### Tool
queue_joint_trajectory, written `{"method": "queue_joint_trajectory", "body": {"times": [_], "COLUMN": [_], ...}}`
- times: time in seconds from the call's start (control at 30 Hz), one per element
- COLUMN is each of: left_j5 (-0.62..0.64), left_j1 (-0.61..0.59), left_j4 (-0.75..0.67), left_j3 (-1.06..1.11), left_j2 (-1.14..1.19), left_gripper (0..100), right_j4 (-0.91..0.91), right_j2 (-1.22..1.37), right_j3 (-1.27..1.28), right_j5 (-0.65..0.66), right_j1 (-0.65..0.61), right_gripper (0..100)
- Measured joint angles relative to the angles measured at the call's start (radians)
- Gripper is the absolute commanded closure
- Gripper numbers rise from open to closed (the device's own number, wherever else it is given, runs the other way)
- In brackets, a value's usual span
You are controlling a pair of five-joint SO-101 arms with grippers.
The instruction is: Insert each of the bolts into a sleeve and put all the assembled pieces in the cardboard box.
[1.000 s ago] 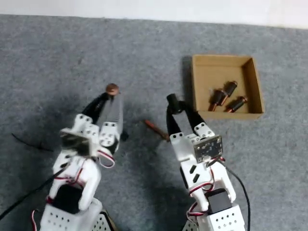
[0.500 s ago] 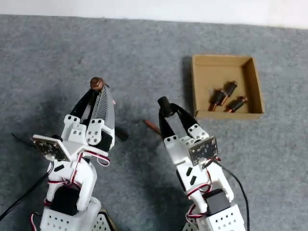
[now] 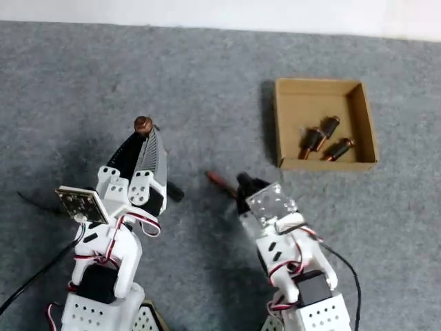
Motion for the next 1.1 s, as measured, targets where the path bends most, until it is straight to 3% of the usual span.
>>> {"method": "queue_joint_trajectory", "body": {"times": [0.33, 0.5, 0.77, 1.1], "left_j5": [0.000, 0.000, 0.000, 0.000], "left_j1": [0.000, 0.000, 0.000, 0.000], "left_j4": [-0.002, -0.002, -0.002, -0.002], "left_j3": [0.014, 0.020, 0.020, 0.020], "left_j2": [0.002, 0.002, 0.002, 0.002], "left_gripper": [99, 99, 99, 99], "right_j4": [0.522, 0.545, 0.543, 0.500], "right_j2": [-0.012, -0.014, -0.014, -0.003], "right_j3": [0.002, 0.002, 0.002, 0.000], "right_j5": [0.440, 0.588, 0.586, 0.272], "right_j1": [0.319, 0.489, 0.608, 0.471], "right_gripper": [99.0, 98.9, 98.9, 98.9]}}
